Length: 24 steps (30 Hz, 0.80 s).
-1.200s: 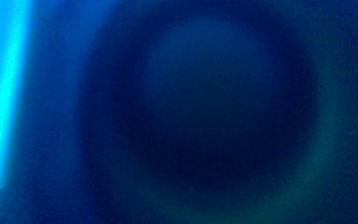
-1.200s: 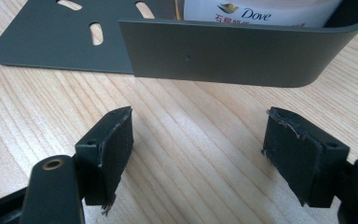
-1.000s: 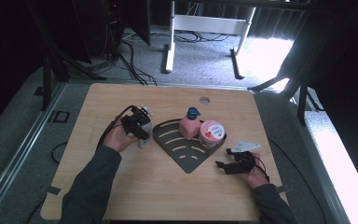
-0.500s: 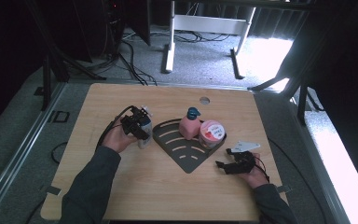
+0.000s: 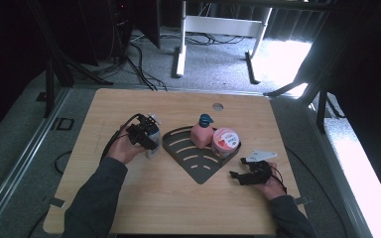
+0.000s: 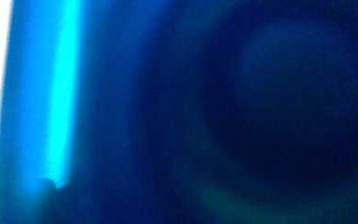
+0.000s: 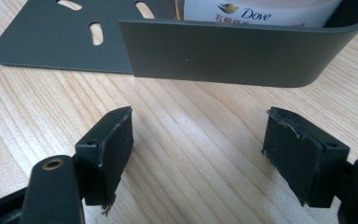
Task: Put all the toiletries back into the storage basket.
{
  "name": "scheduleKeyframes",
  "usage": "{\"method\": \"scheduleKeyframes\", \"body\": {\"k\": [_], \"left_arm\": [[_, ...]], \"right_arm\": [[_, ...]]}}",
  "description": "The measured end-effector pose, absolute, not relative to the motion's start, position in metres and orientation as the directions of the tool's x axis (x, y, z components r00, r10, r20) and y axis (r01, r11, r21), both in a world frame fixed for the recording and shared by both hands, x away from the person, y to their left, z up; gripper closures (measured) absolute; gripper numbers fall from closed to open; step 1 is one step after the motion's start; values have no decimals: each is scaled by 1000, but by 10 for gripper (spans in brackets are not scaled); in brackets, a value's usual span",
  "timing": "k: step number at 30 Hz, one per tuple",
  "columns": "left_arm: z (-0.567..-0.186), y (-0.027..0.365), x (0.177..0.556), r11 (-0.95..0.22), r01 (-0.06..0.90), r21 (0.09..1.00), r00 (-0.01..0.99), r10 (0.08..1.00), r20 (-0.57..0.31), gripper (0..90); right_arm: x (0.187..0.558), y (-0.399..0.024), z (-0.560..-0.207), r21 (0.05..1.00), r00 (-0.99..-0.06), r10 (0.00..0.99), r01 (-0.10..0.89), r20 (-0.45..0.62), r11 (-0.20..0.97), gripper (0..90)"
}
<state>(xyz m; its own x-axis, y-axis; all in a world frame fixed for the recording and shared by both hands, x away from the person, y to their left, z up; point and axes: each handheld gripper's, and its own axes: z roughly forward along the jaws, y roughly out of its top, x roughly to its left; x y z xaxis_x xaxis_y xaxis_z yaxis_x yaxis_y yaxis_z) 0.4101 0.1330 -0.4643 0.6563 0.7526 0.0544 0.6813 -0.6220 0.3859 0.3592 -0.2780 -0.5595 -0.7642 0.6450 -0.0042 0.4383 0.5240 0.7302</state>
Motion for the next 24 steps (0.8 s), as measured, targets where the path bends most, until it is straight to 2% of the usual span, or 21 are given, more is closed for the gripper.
{"method": "scheduleKeyframes", "body": {"k": [24], "left_arm": [[-444, 142, 406, -600, 673, 433, 644, 763, 57, 554]], "right_arm": [[359, -278, -559, 730, -764, 645, 438, -4, 524, 239]]}}
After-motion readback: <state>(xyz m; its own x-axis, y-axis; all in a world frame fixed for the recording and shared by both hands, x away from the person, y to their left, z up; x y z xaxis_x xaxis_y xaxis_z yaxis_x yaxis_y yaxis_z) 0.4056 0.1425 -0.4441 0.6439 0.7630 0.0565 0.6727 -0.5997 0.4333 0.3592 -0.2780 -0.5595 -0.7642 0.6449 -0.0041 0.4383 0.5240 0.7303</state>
